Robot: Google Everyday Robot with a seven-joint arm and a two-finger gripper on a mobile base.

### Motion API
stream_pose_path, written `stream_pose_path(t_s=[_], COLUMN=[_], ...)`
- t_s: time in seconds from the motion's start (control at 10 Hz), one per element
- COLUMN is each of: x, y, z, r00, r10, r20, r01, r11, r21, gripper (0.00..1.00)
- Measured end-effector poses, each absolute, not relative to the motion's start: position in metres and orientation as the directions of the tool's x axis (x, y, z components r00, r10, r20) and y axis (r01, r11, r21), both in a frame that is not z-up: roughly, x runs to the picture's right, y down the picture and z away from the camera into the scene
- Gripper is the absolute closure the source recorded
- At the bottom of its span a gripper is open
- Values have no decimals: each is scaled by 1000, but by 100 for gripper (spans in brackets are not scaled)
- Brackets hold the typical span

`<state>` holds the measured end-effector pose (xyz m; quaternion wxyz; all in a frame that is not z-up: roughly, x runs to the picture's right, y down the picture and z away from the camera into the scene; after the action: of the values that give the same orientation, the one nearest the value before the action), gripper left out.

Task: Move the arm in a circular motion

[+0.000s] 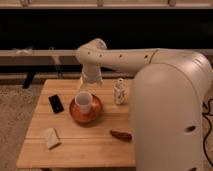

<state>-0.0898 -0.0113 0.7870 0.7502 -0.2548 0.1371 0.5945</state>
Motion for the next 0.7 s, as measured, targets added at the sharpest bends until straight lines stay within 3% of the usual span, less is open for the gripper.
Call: stream_pose_path(t_s=[0.4,0.7], x=[-183,-237], y=[-38,-16], z=[798,777], r00=[401,514], r10=[779,731], r20=[-482,-449], r01=[-915,-857], r11=[311,414], r21=[-259,-306], gripper=[20,20])
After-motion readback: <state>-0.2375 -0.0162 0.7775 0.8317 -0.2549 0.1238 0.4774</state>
